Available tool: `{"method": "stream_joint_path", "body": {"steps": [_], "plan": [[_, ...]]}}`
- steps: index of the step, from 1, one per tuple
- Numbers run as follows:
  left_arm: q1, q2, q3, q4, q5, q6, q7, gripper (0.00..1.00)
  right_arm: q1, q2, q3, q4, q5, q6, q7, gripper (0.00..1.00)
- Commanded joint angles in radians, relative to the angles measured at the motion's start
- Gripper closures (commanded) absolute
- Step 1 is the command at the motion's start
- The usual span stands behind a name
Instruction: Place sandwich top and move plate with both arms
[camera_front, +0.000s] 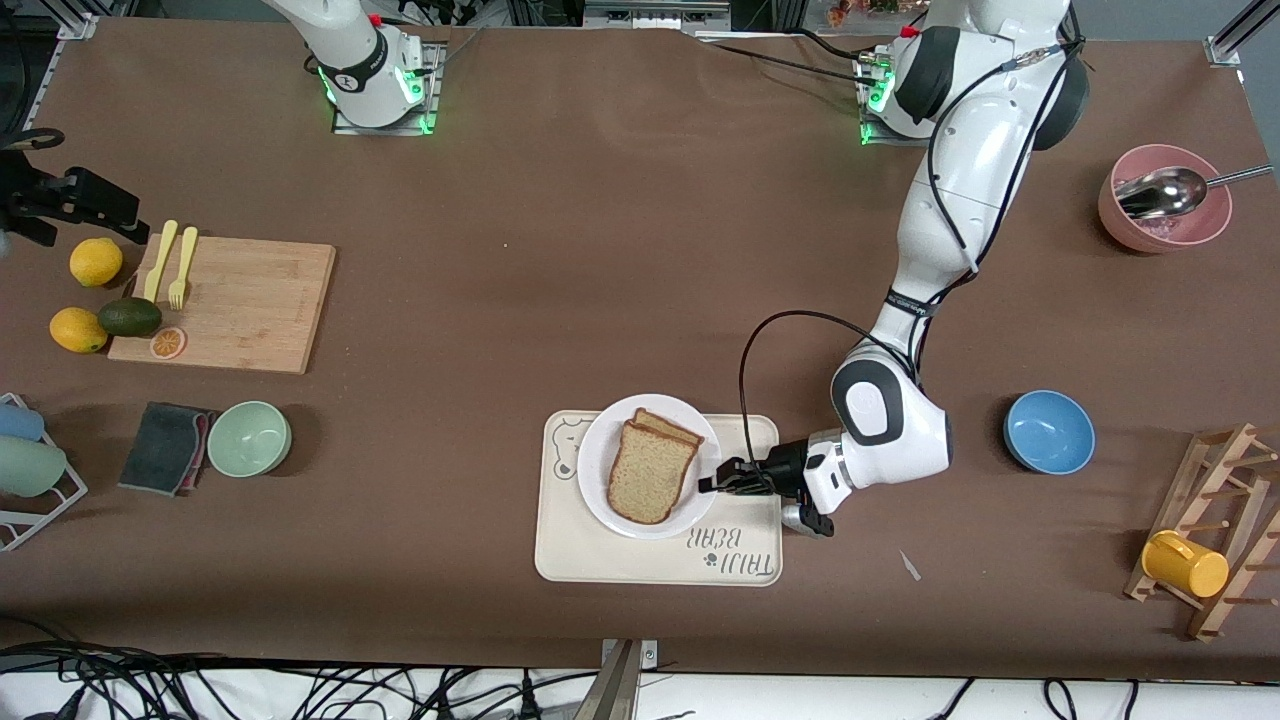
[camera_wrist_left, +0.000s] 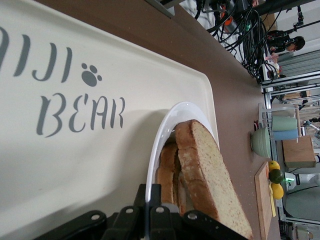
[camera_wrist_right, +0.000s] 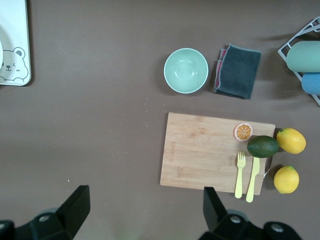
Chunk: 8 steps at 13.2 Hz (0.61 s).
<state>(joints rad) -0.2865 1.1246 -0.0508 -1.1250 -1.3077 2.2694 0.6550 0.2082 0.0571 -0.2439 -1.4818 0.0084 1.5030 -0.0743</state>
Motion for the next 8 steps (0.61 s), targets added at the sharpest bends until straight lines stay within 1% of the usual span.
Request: {"method": "stream_joint_path", "body": {"steps": [1, 2, 3, 4, 5, 6, 7, 8], "plan": [[-0.007, 0.020, 0.002, 0.040, -0.048, 0.012, 0.009, 1.00, -0.001, 0.026, 0.002, 0.052, 0.019, -0.020, 0.013, 0.00], [-0.007, 0.020, 0.002, 0.037, -0.048, 0.010, 0.009, 0.86, -0.001, 0.026, 0.002, 0.052, 0.028, -0.020, 0.014, 0.00], [-0.005, 0.020, 0.002, 0.034, -0.048, 0.009, 0.011, 0.59, -0.001, 0.027, 0.002, 0.052, 0.030, -0.020, 0.014, 0.00], [0.000, 0.015, 0.002, 0.025, -0.047, 0.004, 0.011, 0.39, -0.001, 0.027, 0.002, 0.052, 0.031, -0.020, 0.014, 0.00], [0.004, 0.014, 0.002, 0.021, -0.039, -0.001, 0.018, 0.29, -0.001, 0.027, 0.002, 0.052, 0.030, -0.020, 0.014, 0.00], [0.007, 0.009, 0.002, 0.021, -0.039, -0.002, 0.031, 0.14, -0.001, 0.029, 0.002, 0.052, 0.031, -0.021, 0.033, 0.00], [0.009, 0.001, 0.002, 0.011, -0.038, -0.004, 0.037, 0.12, 0.000, 0.029, 0.002, 0.052, 0.031, -0.023, 0.059, 0.00], [0.012, -0.008, 0.002, 0.002, -0.038, -0.004, 0.035, 0.00, 0.002, 0.029, 0.003, 0.052, 0.031, -0.024, 0.082, 0.00]]}}
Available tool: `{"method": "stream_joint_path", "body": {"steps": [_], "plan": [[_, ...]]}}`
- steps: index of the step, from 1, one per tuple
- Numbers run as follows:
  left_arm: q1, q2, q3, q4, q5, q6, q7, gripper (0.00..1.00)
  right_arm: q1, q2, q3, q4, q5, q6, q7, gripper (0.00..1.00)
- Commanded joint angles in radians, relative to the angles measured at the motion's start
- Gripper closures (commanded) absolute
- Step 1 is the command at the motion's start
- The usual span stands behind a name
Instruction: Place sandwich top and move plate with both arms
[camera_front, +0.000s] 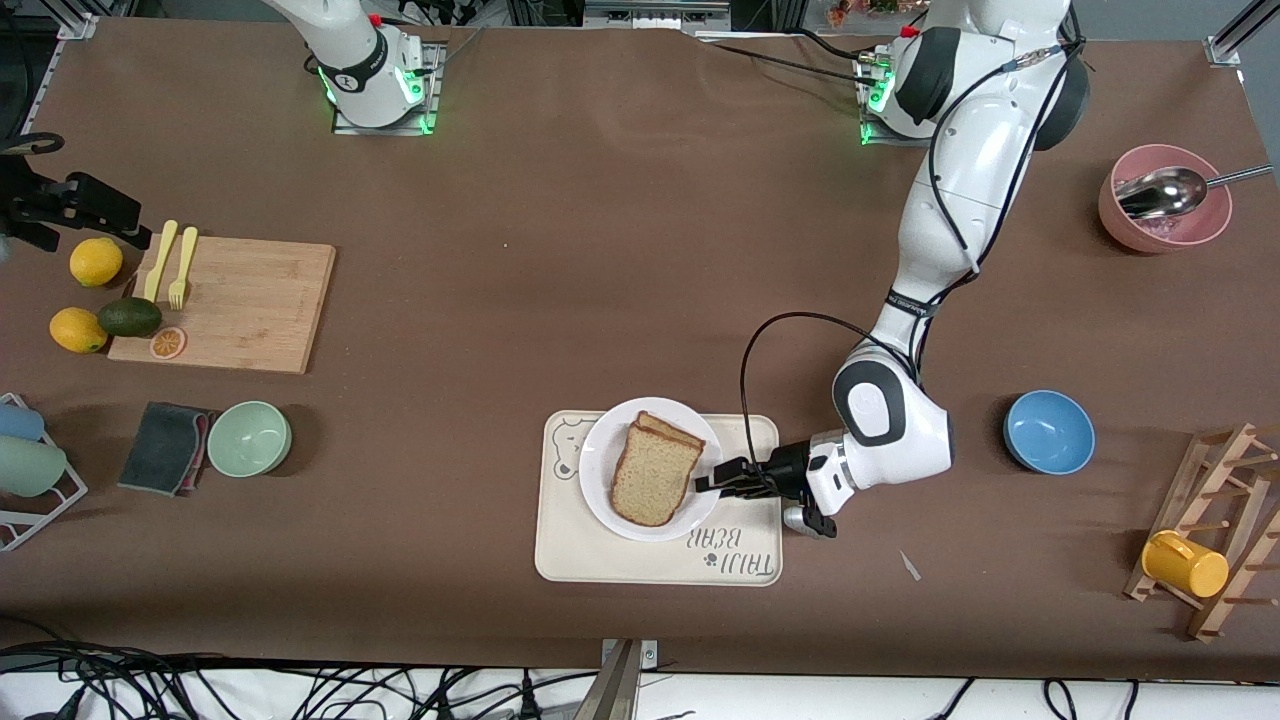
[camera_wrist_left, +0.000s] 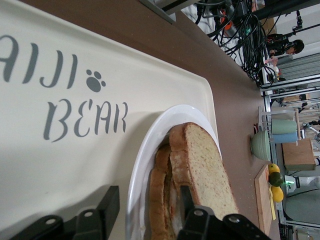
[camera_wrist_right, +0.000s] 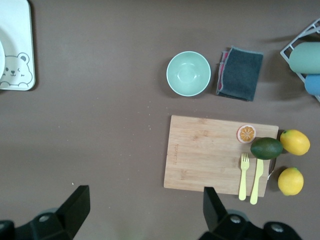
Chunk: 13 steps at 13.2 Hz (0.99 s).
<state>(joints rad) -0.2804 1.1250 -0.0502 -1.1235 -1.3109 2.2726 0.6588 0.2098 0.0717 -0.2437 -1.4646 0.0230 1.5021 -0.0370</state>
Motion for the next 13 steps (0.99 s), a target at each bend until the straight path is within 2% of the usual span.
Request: {"method": "stream_joint_path", "body": {"steps": [1, 3, 6, 9, 13], "plan": [[0.007, -0.017, 0.001, -0.002, -0.034, -0.010, 0.028, 0.00, 0.008, 0.013, 0.003, 0.035, 0.017, -0.026, 0.054, 0.00], [0.009, -0.037, 0.003, -0.009, -0.031, -0.025, 0.015, 0.00, 0.011, 0.008, 0.003, 0.035, 0.017, -0.028, 0.074, 0.00], [0.012, -0.123, 0.006, -0.084, 0.019, -0.053, -0.017, 0.00, 0.011, 0.000, 0.003, 0.033, 0.017, -0.037, 0.068, 0.00], [0.023, -0.191, 0.007, -0.121, 0.175, -0.077, -0.102, 0.00, 0.011, -0.004, 0.003, 0.035, 0.017, -0.042, 0.060, 0.00], [0.075, -0.284, 0.007, -0.121, 0.505, -0.230, -0.235, 0.00, 0.013, -0.018, 0.004, 0.035, 0.034, -0.054, 0.085, 0.00]]}}
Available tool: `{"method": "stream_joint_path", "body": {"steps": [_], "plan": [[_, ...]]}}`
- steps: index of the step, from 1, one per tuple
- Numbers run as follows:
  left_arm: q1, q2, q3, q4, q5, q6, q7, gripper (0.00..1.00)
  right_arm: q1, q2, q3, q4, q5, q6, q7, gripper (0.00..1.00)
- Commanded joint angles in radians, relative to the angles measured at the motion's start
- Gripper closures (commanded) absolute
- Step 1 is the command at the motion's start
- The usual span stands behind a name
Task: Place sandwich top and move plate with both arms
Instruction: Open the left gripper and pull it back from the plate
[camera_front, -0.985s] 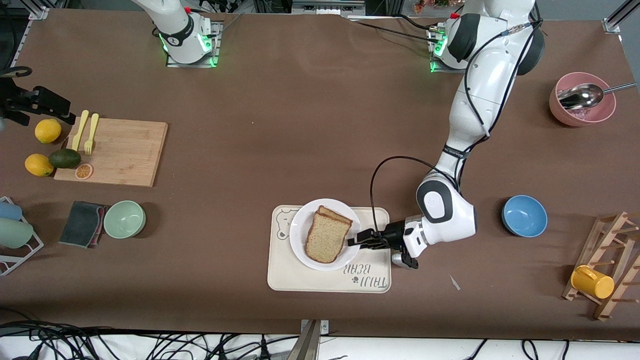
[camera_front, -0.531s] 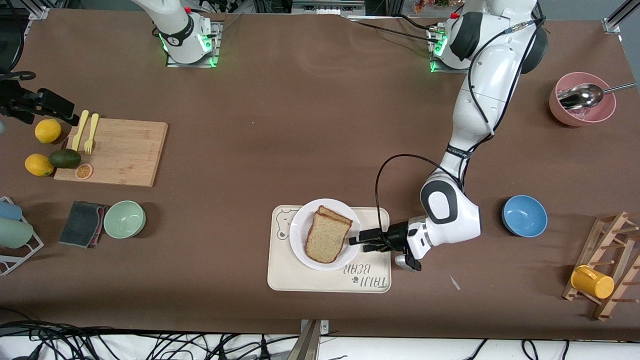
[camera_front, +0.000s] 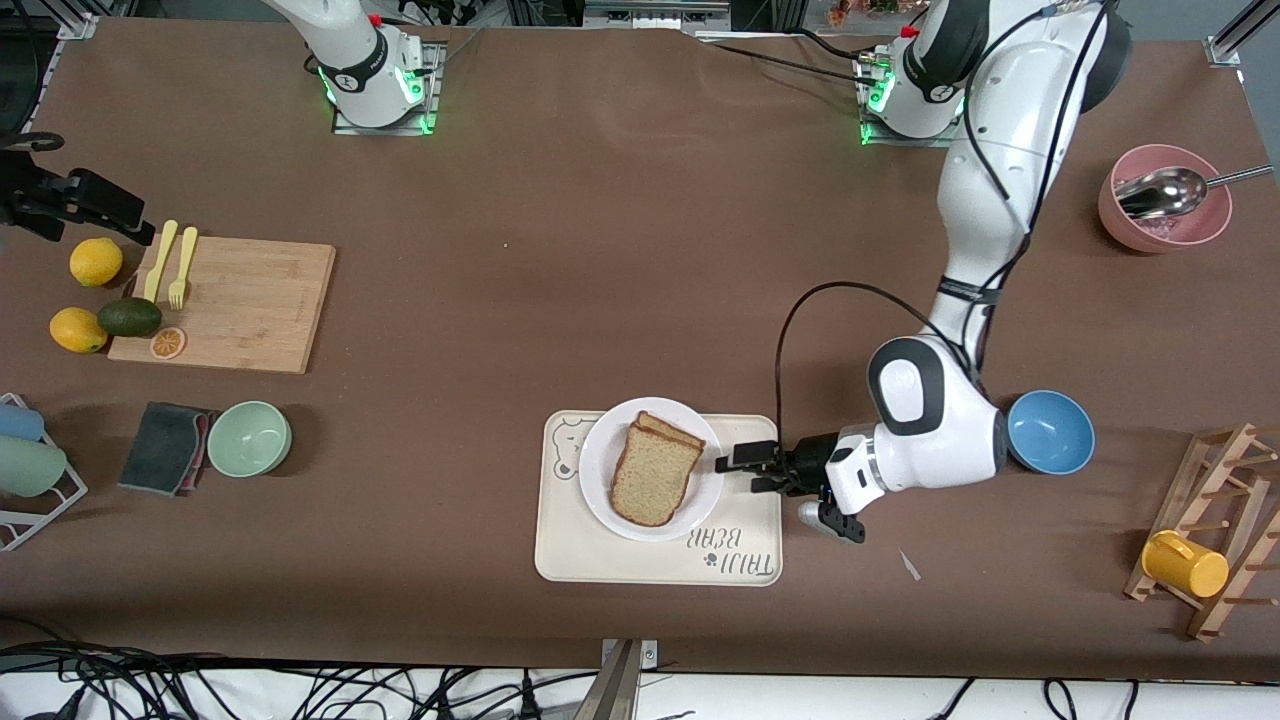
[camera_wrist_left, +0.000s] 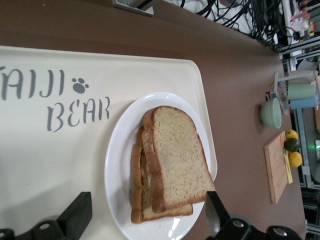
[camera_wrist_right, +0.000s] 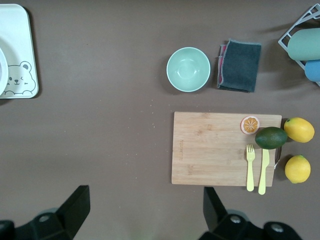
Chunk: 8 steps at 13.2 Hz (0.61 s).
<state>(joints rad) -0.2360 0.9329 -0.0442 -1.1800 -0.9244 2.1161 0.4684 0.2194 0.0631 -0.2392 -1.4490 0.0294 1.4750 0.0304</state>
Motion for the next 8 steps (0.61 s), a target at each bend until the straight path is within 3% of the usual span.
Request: {"method": "stream_joint_path", "body": {"steps": [1, 4, 8], "plan": [[0.049, -0.118, 0.001, -0.064, 0.190, -0.135, -0.060, 0.00, 0.003, -0.009, 0.001, 0.019, 0.036, -0.028, 0.014, 0.00], [0.087, -0.212, 0.006, -0.058, 0.414, -0.322, -0.109, 0.00, 0.006, -0.008, 0.038, 0.019, 0.034, -0.028, 0.010, 0.00], [0.073, -0.340, -0.002, -0.058, 0.721, -0.548, -0.243, 0.00, 0.006, -0.008, 0.041, 0.021, 0.023, -0.067, 0.000, 0.00]]}}
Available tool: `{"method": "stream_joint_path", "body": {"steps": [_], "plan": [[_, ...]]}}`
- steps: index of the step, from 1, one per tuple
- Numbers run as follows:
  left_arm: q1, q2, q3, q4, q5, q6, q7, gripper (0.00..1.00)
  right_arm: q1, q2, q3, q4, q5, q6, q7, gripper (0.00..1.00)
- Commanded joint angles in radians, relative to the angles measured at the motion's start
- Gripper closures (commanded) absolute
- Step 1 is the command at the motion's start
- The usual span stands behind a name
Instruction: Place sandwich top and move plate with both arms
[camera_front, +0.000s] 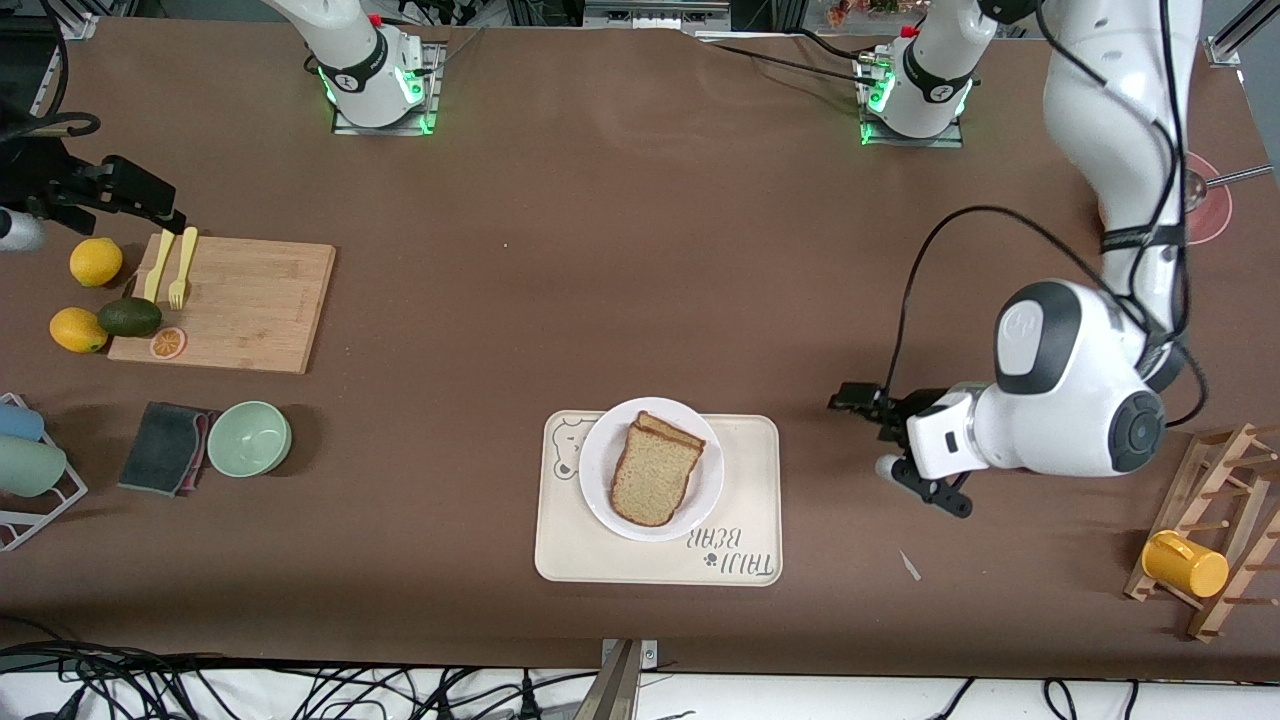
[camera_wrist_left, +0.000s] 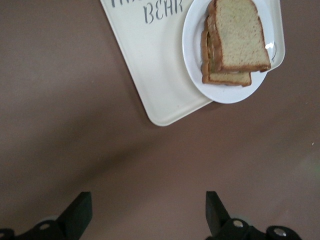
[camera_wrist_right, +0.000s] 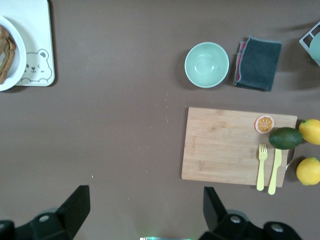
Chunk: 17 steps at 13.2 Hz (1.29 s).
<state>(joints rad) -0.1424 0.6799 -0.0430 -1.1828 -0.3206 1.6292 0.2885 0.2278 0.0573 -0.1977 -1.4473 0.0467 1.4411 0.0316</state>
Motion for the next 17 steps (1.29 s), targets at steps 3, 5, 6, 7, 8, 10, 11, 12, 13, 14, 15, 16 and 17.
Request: {"method": "stream_joint_path", "body": {"steps": [3, 5, 6, 7, 8, 10, 11, 12, 13, 14, 15, 16, 17], "plan": [[-0.029, -0.180, -0.009, -0.058, 0.241, -0.147, -0.152, 0.00, -0.027, -0.019, 0.038, 0.015, 0.004, -0.031, 0.002, 0.00], [-0.026, -0.241, -0.008, -0.060, 0.339, -0.135, -0.176, 0.00, -0.114, -0.019, 0.130, 0.015, 0.002, -0.034, -0.001, 0.00], [-0.028, -0.265, -0.009, -0.058, 0.345, -0.114, -0.198, 0.00, -0.125, -0.025, 0.141, 0.015, 0.002, -0.034, 0.002, 0.00], [-0.026, -0.292, -0.008, -0.063, 0.347, -0.100, -0.248, 0.00, -0.125, -0.027, 0.143, 0.015, 0.002, -0.034, 0.007, 0.00], [-0.025, -0.298, -0.008, -0.064, 0.353, -0.100, -0.282, 0.00, -0.128, -0.027, 0.149, 0.013, 0.002, -0.034, 0.010, 0.00], [-0.014, -0.338, -0.005, -0.121, 0.359, -0.086, -0.285, 0.00, -0.154, -0.027, 0.175, 0.012, 0.004, -0.033, 0.011, 0.00], [-0.006, -0.382, -0.005, -0.183, 0.376, -0.054, -0.285, 0.00, -0.156, -0.027, 0.176, 0.009, 0.002, -0.033, 0.014, 0.00], [-0.003, -0.422, -0.005, -0.236, 0.393, -0.014, -0.285, 0.00, -0.156, -0.027, 0.176, 0.008, 0.002, -0.033, 0.014, 0.00], [-0.002, -0.434, -0.006, -0.244, 0.400, -0.017, -0.282, 0.00, -0.156, -0.027, 0.176, 0.008, 0.002, -0.031, 0.014, 0.00], [0.000, -0.450, -0.005, -0.247, 0.400, -0.029, -0.278, 0.00, -0.156, -0.027, 0.176, 0.008, 0.002, -0.033, 0.014, 0.00], [0.007, -0.454, 0.000, -0.233, 0.399, -0.050, -0.279, 0.00, -0.156, -0.028, 0.176, 0.008, 0.002, -0.031, 0.014, 0.00], [0.027, -0.462, 0.000, -0.222, 0.391, -0.066, -0.294, 0.00, -0.156, -0.028, 0.176, 0.008, 0.002, -0.033, 0.014, 0.00], [0.036, -0.464, 0.002, -0.210, 0.394, -0.068, -0.304, 0.00, -0.156, -0.028, 0.178, 0.008, 0.002, -0.031, 0.016, 0.00]]}}
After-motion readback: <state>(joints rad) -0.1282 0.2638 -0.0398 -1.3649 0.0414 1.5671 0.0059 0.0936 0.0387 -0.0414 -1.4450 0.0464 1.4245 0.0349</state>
